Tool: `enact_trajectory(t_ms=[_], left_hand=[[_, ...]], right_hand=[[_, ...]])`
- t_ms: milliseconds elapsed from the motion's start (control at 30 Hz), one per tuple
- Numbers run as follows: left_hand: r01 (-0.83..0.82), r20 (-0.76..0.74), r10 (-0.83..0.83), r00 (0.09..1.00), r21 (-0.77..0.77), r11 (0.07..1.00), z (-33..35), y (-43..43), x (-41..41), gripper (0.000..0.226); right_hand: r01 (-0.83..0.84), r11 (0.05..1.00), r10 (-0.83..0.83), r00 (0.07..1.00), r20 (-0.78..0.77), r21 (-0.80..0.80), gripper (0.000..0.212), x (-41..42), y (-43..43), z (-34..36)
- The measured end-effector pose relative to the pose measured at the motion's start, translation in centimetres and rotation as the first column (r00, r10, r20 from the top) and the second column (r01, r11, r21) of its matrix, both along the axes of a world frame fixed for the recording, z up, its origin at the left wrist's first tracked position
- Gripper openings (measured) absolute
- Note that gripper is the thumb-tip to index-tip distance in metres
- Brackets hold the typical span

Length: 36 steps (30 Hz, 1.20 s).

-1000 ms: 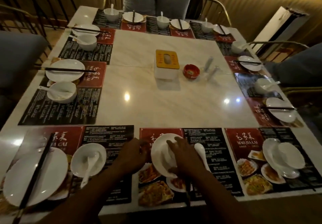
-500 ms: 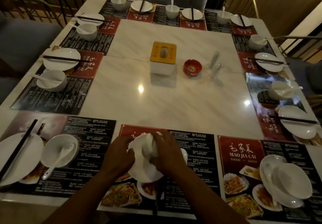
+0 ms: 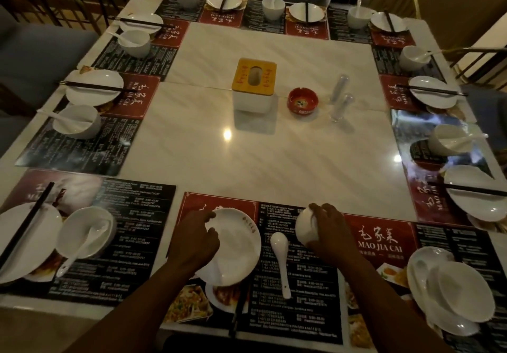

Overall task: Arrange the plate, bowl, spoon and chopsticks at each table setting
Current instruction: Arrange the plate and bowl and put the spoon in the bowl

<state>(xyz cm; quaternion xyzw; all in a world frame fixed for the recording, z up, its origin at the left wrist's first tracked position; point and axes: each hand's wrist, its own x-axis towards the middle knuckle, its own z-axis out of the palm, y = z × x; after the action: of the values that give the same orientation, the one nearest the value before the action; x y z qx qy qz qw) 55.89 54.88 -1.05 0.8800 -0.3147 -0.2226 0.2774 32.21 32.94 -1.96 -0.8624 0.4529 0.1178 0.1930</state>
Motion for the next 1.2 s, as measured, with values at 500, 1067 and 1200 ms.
enact_trajectory(t_ms=[500, 1067, 1200], left_hand=[[0.192, 0.074, -0.209, 0.975, 0.19, 0.963, -2.1, -2.2, 3.0, 0.041], [0.138, -0.003, -0.14, 0.99, 0.151, 0.979, -2.5, 1.8, 4.7, 0.03], [0.092, -0.109, -0.075, 0.991, 0.155, 0.984, -2.5, 6.0, 5.2, 0.018]], right_hand=[[0.131, 0.938, -0.228, 0.93, 0.287, 0.321, 0.011, 3.0, 10.0, 1.8], [0.286, 0.847, -0.447, 0.84, 0.308, 0.448, 0.03, 6.2, 14.8, -1.6], [0.226, 0.884, -0.387, 0.845, 0.369, 0.41, 0.028, 7.2, 15.6, -1.2]])
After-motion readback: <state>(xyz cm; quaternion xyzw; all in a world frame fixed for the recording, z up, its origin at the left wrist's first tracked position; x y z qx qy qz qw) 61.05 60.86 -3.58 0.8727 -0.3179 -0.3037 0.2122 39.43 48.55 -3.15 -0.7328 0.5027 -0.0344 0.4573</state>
